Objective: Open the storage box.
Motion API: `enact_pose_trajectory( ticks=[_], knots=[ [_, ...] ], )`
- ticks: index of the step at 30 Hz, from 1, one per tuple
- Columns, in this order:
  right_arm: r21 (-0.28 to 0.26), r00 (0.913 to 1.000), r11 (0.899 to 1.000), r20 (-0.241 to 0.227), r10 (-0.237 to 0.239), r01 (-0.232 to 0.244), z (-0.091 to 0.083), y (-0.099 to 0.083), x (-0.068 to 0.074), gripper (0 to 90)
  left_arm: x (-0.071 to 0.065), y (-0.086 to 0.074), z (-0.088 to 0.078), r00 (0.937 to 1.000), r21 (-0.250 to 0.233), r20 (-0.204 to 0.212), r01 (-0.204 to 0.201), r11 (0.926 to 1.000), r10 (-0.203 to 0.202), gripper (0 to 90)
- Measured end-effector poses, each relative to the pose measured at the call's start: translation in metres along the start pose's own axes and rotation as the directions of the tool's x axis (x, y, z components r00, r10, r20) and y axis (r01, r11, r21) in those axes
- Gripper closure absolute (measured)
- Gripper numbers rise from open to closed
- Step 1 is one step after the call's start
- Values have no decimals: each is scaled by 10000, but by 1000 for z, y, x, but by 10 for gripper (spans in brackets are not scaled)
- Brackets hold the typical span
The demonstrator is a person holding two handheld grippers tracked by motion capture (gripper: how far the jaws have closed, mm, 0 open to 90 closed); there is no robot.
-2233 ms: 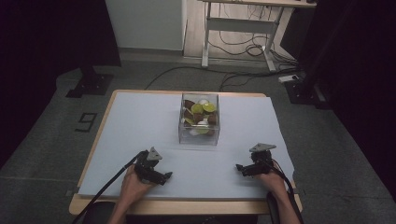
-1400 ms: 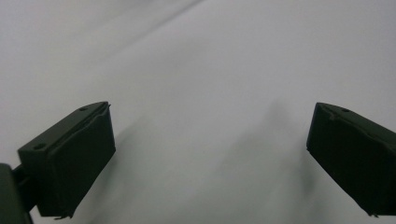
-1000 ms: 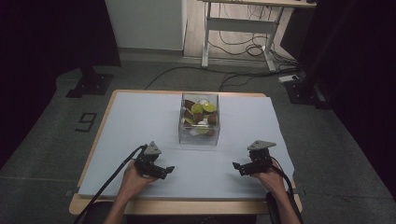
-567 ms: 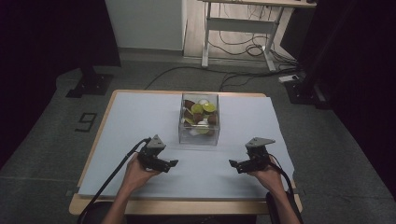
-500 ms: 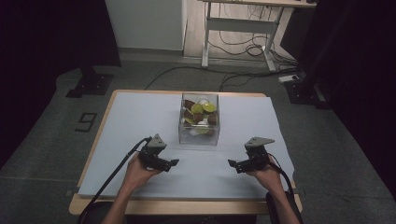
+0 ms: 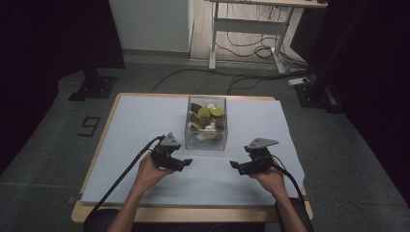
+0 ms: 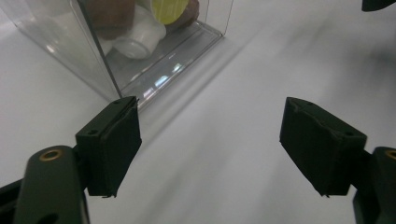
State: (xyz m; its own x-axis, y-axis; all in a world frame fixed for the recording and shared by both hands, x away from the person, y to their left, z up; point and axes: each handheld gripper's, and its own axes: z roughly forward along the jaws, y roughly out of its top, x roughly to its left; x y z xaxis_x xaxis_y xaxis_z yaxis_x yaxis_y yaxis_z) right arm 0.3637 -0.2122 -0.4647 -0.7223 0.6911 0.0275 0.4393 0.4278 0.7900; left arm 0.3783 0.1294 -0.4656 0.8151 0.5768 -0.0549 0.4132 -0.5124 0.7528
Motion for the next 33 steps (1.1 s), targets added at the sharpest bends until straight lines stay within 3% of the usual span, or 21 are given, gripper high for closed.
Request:
enact_pose_trajectory(
  ticks=[11, 19, 33],
  knots=[
    [106, 9998, 9998, 25, -197, 196, 12, 14, 5, 240, 6, 11, 7, 9999, -135, 65, -77, 9999, 78, 293],
    [130, 10000, 9999, -50, -54, 55, 18, 21, 4, 319, 8, 17, 13, 9999, -305, 94, -47, 9995, 50, 349],
    [5, 9999, 10000, -116, -66, 66, 32, 35, 7, 424, 11, 29, 20, 9998, -396, -117, -161, 9991, 156, 434]
  ],
)
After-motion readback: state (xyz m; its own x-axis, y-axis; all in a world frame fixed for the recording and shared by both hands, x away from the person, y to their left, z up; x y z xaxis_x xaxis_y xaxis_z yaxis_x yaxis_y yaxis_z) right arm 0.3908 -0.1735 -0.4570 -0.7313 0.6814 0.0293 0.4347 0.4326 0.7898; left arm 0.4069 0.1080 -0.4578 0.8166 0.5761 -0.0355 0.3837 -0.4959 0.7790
